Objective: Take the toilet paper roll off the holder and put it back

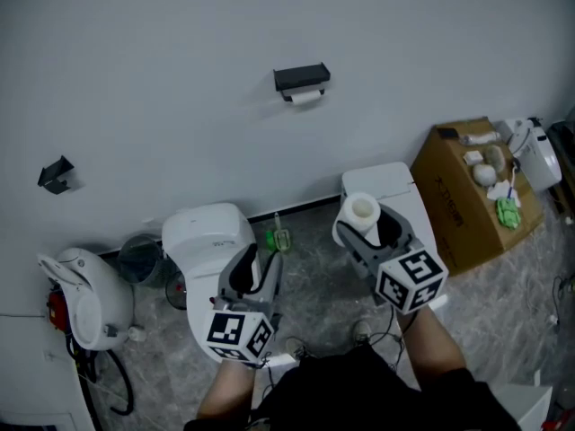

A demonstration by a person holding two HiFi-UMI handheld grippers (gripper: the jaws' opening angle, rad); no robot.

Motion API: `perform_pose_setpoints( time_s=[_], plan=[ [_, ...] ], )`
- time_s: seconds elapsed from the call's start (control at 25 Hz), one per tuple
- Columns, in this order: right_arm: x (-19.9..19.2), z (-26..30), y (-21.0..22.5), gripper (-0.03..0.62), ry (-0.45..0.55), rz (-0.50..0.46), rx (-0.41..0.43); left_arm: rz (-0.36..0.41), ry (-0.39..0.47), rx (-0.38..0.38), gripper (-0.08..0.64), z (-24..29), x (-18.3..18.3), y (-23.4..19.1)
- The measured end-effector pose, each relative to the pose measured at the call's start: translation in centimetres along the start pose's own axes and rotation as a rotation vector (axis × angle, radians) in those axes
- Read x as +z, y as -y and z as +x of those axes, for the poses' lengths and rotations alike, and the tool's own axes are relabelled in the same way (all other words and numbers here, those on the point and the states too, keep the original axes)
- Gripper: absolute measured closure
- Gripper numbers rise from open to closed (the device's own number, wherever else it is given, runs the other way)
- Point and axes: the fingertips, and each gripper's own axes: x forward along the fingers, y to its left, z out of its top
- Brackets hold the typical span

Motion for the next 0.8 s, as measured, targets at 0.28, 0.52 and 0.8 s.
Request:
perform_pose_setpoints(
  time_s=[0.28, 0.52, 0.8],
  plan=[
    [0.3, 1.6, -0.5, 0.298, 0.01, -0.013, -0.014, 0.013, -0.005, -0.03, 0.394, 0.7, 0.3, -2.1],
    [0.5, 4.3, 2.5, 0.298, 0.009, 0.004, 0.009, 0.021, -0.034, -0.009, 0.394, 4.3, 0.1, -2.7],
    [1.5, 8.8, 8.9, 0.298, 0.011, 0.039, 0.085, 0.047, -0.04, 0.066, 0.394, 11.3, 0.8, -2.5]
  ],
)
